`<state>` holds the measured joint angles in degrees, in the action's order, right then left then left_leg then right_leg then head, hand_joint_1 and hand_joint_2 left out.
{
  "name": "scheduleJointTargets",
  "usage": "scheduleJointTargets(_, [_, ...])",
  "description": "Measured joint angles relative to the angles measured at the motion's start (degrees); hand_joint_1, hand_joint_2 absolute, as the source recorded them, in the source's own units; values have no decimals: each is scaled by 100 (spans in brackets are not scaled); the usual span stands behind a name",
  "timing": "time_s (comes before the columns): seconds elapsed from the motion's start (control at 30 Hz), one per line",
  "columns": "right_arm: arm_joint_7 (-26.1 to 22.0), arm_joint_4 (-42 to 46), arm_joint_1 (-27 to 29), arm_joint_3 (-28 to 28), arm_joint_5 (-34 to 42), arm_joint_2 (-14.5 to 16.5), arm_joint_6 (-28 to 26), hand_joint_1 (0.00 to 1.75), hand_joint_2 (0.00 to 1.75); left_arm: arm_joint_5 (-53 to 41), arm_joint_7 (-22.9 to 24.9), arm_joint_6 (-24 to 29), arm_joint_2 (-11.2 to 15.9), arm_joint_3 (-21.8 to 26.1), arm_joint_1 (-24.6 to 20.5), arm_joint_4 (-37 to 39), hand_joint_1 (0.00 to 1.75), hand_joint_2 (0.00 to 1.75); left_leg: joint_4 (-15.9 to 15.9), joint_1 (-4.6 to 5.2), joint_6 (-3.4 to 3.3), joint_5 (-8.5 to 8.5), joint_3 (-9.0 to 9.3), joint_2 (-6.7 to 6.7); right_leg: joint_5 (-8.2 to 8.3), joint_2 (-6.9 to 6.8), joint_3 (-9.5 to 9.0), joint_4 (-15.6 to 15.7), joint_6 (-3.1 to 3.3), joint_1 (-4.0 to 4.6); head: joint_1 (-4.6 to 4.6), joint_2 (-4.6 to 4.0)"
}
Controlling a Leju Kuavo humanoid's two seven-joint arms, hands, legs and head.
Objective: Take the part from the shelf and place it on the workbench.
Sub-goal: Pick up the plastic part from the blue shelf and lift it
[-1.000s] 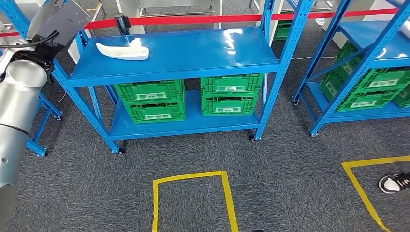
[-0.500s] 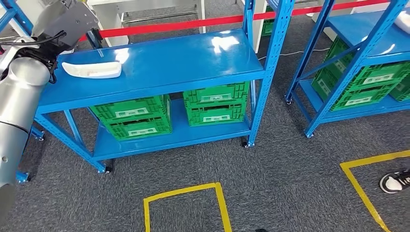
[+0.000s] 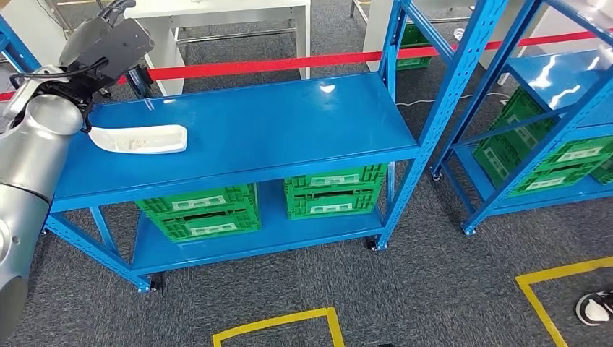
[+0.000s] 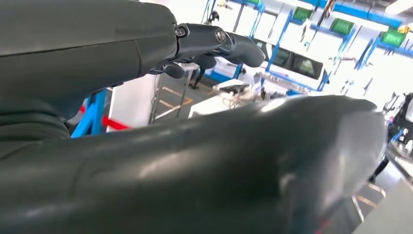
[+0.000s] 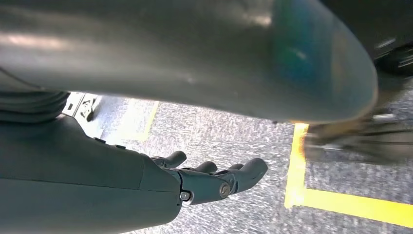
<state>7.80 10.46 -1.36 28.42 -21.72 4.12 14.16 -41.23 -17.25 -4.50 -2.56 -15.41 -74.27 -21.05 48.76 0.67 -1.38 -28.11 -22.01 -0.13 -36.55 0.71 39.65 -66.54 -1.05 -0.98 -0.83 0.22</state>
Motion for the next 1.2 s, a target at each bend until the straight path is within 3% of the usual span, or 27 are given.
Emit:
scheduleJointTargets(0.03, [3,-2,31,0,-7,-2,0,0,0,14,2,-1,6,-1,13,12,0,0,-2,0,20,-140,143,1,372,-18,82,357,-4,-4,1,0])
scheduleJointTargets(0.1, [20,-31,82,-1,-23,1,0,0,0,40,8,-7,30,-7,68,68,0,0,15,18,64,-438,430,3,1528,-88,133,1033,34,-1,-7,0])
scheduleJointTargets(0.13, [32,-45,86,-1,-33,2,0,0,0,51,13,-13,36,-13,98,78,0,0,-6,25,86,-586,580,11,1892,-114,101,1189,80,16,-17,0])
scheduleJointTargets(0.17, [40,-58,81,-1,-42,3,0,0,0,66,16,-16,57,-19,97,71,0,0,50,32,125,-645,706,11,1977,-106,46,1217,137,36,-27,0])
scheduleJointTargets(0.2, [47,-58,50,-1,-48,3,0,0,0,81,16,-20,63,-25,46,40,0,0,235,27,157,-604,723,9,1820,-82,-49,1132,202,52,-33,0])
scheduleJointTargets(0.23, [45,-58,24,-1,-55,2,0,0,0,94,19,-16,80,-30,-31,7,0,0,597,8,183,-486,621,7,1704,-57,-128,1104,252,64,-35,0])
scheduleJointTargets(0.3, [40,-57,-23,0,-77,-12,-1,0,0,132,38,-5,111,-46,-208,-21,0,0,1633,-26,258,-257,11,-8,1545,-44,-293,1064,333,50,-44,0])
scheduleJointTargets(0.33, [38,-56,-37,1,-88,-23,-2,0,0,156,75,-6,134,-56,-244,-19,0,0,2046,-47,307,-346,-340,-9,1487,-48,-366,1058,361,39,-52,0])
scheduleJointTargets(0.4, [43,-56,-56,1,-104,-42,-8,0,0,220,223,-37,190,-73,-234,9,0,0,2413,-81,392,-870,-882,-7,1387,-21,-517,1051,378,20,-61,0])
scheduleJointTargets(0.43, [50,-56,-61,1,-107,-44,-10,0,0,259,321,-67,225,-76,-210,32,0,0,2408,-96,402,-1136,-1062,-5,1327,3,-587,1050,370,11,-66,0])
scheduleJointTargets(0.47, [58,-57,-60,1,-108,-45,-11,0,0,298,411,-101,262,-76,-188,58,0,0,2285,-105,397,-1260,-1186,-3,1266,23,-657,1047,357,1,-67,0])
scheduleJointTargets(0.5, [66,-57,-54,1,-109,-44,-11,0,0,335,480,-131,299,-76,-173,81,0,0,2051,-110,381,-1177,-1257,-1,1203,34,-722,1042,340,-7,-68,0])
scheduleJointTargets(0.53, [73,-58,-49,1,-110,-44,-11,0,0,368,534,-159,333,-76,-168,98,0,0,1715,-113,363,-879,-1276,5,1142,39,-779,1034,321,-14,-68,0])
scheduleJointTargets(0.6, [81,-58,-47,1,-115,-45,-11,0,0,407,610,-188,407,-76,-160,129,0,0,1036,-113,336,-67,-1262,45,1032,47,-855,999,266,-10,-70,0])
scheduleJointTargets(0.63, [85,-57,-50,1,-120,-46,-11,0,0,413,640,-194,436,-76,-150,141,0,0,853,-105,322,208,-1241,63,976,51,-871,982,228,-4,-72,0])
scheduleJointTargets(0.67, [87,-57,-52,1,-127,-47,-11,0,0,414,662,-191,458,-76,-132,152,0,0,793,-96,299,347,-1237,69,929,50,-884,968,187,3,-73,0])
scheduleJointTargets(0.77, [67,-55,-56,1,-152,-53,-11,0,0,391,690,-149,500,-78,-68,153,0,131,826,-108,195,401,-1204,19,796,9,-881,883,80,8,-68,0])
scheduleJointTargets(0.8, [52,-55,-59,1,-161,-55,-11,0,0,371,693,-133,517,-81,-52,150,0,175,823,-116,160,392,-1190,6,712,-9,-801,724,60,9,-64,0])
scheduleJointTargets(0.83, [31,-54,-60,1,-172,-57,-11,0,0,348,695,-136,534,-87,-30,148,0,175,820,-112,123,374,-1174,-5,590,-22,-633,432,50,7,-62,0])
scheduleJointTargets(0.9, [-6,-54,-62,0,-191,-56,-3,0,0,289,682,-197,590,-113,52,154,0,175,827,-75,61,312,-1144,-22,342,-38,-130,-357,53,15,-55,0])
scheduleJointTargets(0.93, [-20,-54,-61,-1,-199,-56,1,0,0,261,664,-249,626,-129,118,157,0,175,834,-48,39,272,-1118,-30,318,-38,113,-656,66,23,-55,0])
scheduleJointTargets(0.97, [-25,-54,-58,-1,-204,-56,5,0,0,232,633,-302,662,-143,182,160,0,175,844,-21,25,226,-1084,-39,409,-38,261,-752,91,36,-55,0])
scheduleJointTargets(1.0, [-26,-54,-56,0,-207,-57,5,0,0,202,586,-357,699,-163,239,162,0,175,855,7,17,174,-1039,-47,616,-38,305,-626,133,60,-54,0])
scheduleJointTargets(1.07, [-21,-54,-52,6,-206,-66,3,0,0,158,432,-523,770,-220,304,167,0,175,867,43,11,68,-940,-54,1158,-34,98,111,267,131,-56,0])
scheduleJointTargets(1.1, [-16,-54,-51,15,-202,-72,2,0,0,160,320,-641,810,-265,330,174,0,175,870,62,21,20,-900,-58,1326,-36,-41,461,334,160,-59,0])
scheduleJointTargets(1.13, [-14,-54,-56,29,-197,-78,3,0,0,192,190,-784,864,-311,371,181,0,175,866,69,40,-15,-873,-62,1398,-38,-147,688,380,179,-63,0])
scheduleJointTargets(1.2, [-14,-54,-67,69,-183,-81,5,0,0,344,-129,-1048,973,-372,520,186,0,175,843,71,95,-57,-839,-69,1345,-37,-241,827,417,190,-68,0])
